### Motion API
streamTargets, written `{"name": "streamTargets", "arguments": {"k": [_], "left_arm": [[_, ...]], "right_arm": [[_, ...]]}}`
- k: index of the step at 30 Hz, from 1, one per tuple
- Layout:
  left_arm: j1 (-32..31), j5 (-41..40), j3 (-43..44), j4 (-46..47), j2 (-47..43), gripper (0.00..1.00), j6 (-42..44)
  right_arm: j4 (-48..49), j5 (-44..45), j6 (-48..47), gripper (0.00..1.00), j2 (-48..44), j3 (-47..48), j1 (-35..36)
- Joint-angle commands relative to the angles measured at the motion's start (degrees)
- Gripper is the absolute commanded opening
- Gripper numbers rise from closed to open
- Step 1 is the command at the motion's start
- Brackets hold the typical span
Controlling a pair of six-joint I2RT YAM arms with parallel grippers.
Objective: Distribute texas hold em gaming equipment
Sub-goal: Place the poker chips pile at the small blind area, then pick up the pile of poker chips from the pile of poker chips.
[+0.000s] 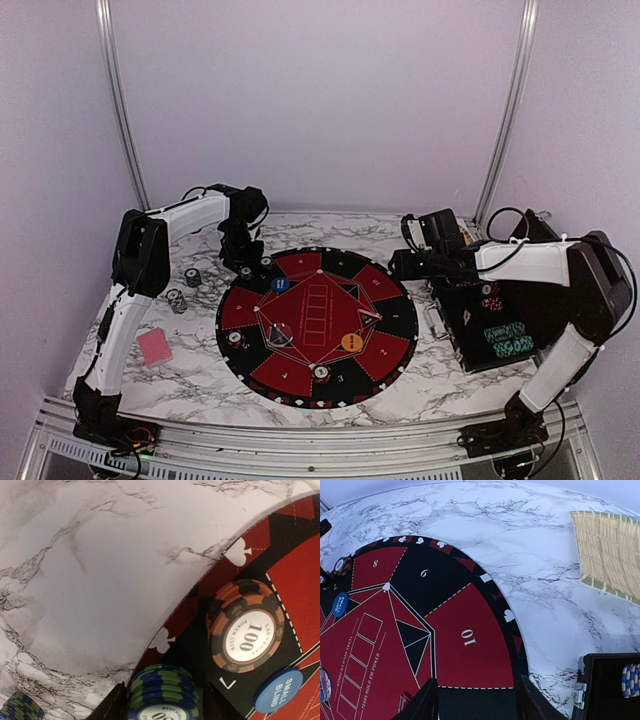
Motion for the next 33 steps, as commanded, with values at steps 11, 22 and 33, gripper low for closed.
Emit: {"name": "streamTargets", "arguments": {"k": [11, 22, 33], "left_arm": [[-0.2, -1.4, 0.9, -2.5, -4.9, 0.57, 0.8], [2.1, -2.6, -5.6, -1.9, -14.4, 0.59, -0.2], [9.9, -3.2, -26.7, 4.4, -26.8, 0.65, 0.2]], "right_arm": [[0.4, -0.7, -0.4, 0.51, -1.6, 0.4, -0.5], [0.2, -1.1, -0.4, 0.51, -1.3, 0.5, -0.5], [0.2, -1.8, -0.3, 0.52, -0.8, 0.7, -0.5]]}}
